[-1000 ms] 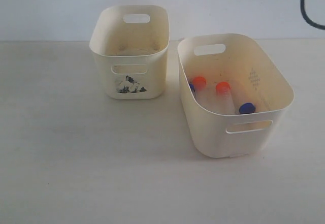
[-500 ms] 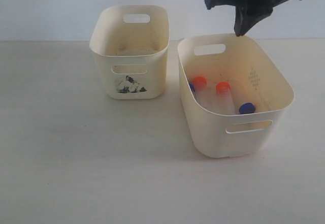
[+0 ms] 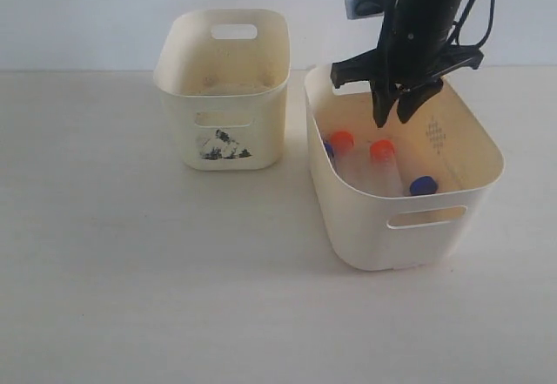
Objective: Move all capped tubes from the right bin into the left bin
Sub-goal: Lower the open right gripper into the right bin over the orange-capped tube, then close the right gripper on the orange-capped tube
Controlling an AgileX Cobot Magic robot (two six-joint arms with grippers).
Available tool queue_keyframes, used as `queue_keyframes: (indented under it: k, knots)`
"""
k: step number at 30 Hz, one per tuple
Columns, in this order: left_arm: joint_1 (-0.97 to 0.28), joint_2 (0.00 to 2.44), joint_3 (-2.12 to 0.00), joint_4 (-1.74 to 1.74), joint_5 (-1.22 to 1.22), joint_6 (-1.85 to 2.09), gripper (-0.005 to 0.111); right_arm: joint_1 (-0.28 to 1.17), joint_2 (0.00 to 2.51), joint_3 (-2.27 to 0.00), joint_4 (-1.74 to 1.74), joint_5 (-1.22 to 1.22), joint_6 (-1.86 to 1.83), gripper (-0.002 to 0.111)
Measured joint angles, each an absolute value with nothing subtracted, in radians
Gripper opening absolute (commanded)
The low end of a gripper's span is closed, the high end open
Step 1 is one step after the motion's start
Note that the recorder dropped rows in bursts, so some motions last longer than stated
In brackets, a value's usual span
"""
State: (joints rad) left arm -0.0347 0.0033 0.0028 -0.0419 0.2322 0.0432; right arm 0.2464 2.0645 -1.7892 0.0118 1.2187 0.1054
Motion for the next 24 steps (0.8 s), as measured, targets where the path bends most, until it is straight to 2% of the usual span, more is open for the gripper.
queue_keyframes:
  k: [4, 15, 24]
  knots:
    - [-0.035, 0.003, 0.003, -0.042, 0.232, 0.043, 0.004, 0.281, 2.065, -1.79, 0.018, 1.219, 0.105, 0.035]
    - [-0.035, 0.003, 0.003, -0.042, 0.232, 0.043, 0.004, 0.29, 2.069, -1.658, 0.0, 1.212, 0.105, 0.035]
    - [-0.035, 0.003, 0.003, -0.042, 0.232, 0.043, 0.004, 0.29, 2.072, -1.619, 0.0, 1.085, 0.105, 0.035]
